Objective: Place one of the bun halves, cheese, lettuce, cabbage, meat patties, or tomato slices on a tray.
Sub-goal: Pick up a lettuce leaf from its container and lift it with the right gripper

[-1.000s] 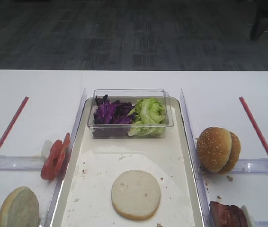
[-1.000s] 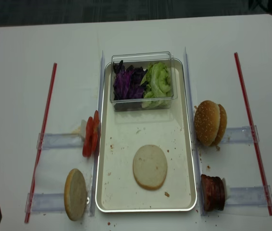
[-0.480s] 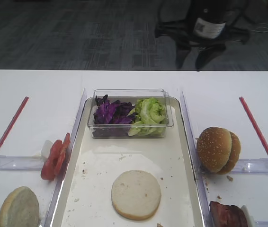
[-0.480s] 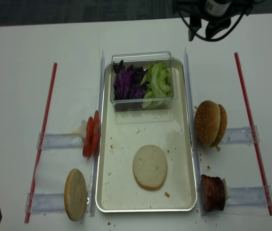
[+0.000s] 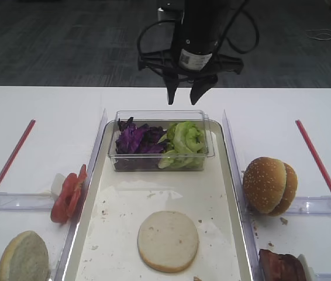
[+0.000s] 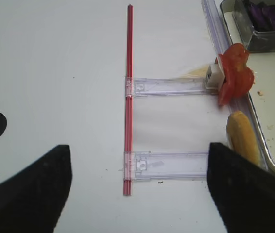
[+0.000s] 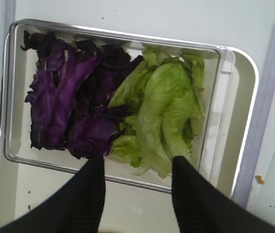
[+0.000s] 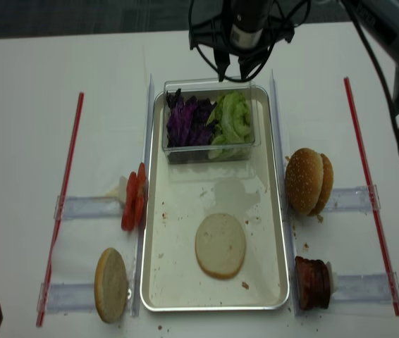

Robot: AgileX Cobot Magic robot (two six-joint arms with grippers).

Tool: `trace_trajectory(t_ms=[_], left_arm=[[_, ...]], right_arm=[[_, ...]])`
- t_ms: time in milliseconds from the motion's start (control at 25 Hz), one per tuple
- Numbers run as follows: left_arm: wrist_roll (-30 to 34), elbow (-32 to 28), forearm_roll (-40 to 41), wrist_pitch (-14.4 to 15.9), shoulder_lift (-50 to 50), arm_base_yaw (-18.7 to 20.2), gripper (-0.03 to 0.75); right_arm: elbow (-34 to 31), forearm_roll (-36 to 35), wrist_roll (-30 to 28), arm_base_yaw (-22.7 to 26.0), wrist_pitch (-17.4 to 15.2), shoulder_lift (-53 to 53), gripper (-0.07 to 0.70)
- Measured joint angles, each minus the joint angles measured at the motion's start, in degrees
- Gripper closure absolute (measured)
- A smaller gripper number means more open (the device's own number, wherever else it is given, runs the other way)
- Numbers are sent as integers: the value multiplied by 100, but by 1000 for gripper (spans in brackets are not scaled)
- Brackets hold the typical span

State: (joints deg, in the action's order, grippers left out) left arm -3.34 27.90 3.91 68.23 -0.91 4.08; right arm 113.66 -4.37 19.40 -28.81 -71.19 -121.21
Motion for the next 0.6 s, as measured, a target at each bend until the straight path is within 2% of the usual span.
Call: trace_trajectory(t_ms=[480,600], left_arm=[[0,0,0,0,0,0,177],[0,0,0,0,0,0,177]], right_arm=[[57,-23,9,-102,16,-641,294],[59,-13,12,-102,103,-761,294]])
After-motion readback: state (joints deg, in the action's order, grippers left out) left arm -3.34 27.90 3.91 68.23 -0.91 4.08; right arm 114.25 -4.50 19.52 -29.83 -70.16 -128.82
